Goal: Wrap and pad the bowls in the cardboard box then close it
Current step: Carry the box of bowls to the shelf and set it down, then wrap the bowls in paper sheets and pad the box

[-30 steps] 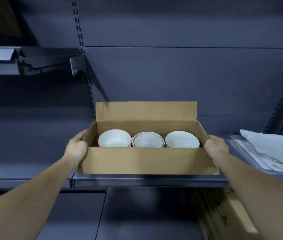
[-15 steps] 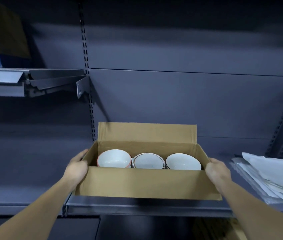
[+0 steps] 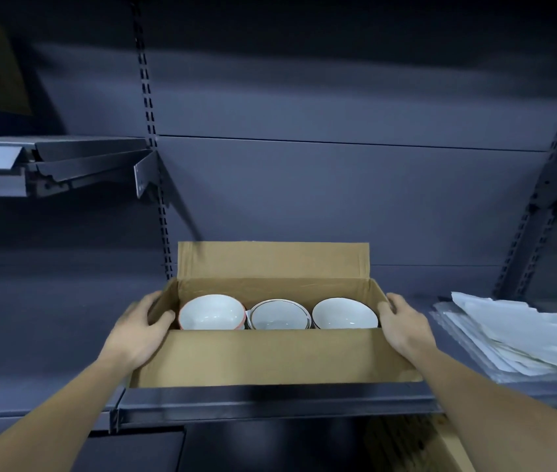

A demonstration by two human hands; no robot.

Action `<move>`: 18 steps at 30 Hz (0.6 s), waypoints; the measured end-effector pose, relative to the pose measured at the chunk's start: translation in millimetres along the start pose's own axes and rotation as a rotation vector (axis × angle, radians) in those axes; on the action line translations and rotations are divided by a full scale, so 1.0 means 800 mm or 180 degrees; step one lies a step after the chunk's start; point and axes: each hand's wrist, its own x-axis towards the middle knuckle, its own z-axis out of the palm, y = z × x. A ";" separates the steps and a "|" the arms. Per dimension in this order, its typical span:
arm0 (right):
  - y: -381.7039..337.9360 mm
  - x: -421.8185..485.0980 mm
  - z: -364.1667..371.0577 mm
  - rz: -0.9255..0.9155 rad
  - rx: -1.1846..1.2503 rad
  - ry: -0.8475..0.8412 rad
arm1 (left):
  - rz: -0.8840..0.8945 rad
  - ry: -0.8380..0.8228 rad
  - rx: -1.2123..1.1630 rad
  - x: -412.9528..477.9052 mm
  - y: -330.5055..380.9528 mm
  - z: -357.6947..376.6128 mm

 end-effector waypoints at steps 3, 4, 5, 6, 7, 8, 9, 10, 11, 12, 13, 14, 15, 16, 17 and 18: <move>0.001 0.003 -0.001 -0.0242 -0.0270 0.0001 | 0.0002 -0.0113 0.0475 0.000 0.008 -0.002; 0.002 0.002 -0.002 -0.0291 -0.0316 -0.0002 | -0.0018 -0.0118 0.0640 0.000 0.011 -0.002; 0.003 0.000 -0.004 -0.0351 -0.0354 -0.0001 | -0.0015 -0.0109 0.0808 -0.001 0.015 -0.001; 0.005 0.000 -0.006 -0.0404 -0.0386 -0.0005 | 0.0017 -0.0111 0.0979 -0.003 0.020 0.000; 0.007 -0.001 -0.009 -0.0444 -0.0448 -0.0022 | 0.0090 -0.0110 0.1160 -0.005 0.027 0.001; 0.009 -0.001 -0.011 -0.0484 -0.0557 -0.0044 | 0.0181 -0.0117 0.1317 -0.007 0.033 0.004; 0.010 -0.001 -0.014 -0.0538 -0.0696 -0.0077 | 0.0266 -0.0131 0.1439 -0.009 0.041 0.006; 0.011 0.001 -0.017 -0.0604 -0.0824 -0.0115 | 0.0333 -0.0166 0.1532 -0.012 0.048 0.010; 0.011 0.002 -0.020 -0.0667 -0.0927 -0.0156 | 0.0396 -0.0228 0.1618 -0.015 0.055 0.013; 0.009 0.004 -0.022 -0.0736 -0.1018 -0.0211 | 0.0424 -0.0344 0.1653 -0.018 0.064 0.014; 0.006 0.005 -0.025 -0.0811 -0.1111 -0.0278 | 0.0460 -0.0476 0.1636 -0.021 0.073 0.015; 0.003 0.005 -0.027 -0.0883 -0.1190 -0.0349 | 0.0497 -0.0604 0.1588 -0.025 0.081 0.016; 0.001 0.004 -0.029 -0.0931 -0.1245 -0.0408 | 0.0594 -0.0639 0.1561 -0.029 0.090 0.018; -0.001 0.004 -0.031 -0.0954 -0.1272 -0.0444 | 0.0695 -0.0621 0.1563 -0.033 0.098 0.020; -0.003 0.003 -0.035 -0.0961 -0.1289 -0.0462 | 0.0803 -0.0564 0.1572 -0.038 0.108 0.023; -0.002 0.002 -0.039 -0.0957 -0.1310 -0.0462 | 0.0840 -0.0591 0.1538 -0.042 0.116 0.027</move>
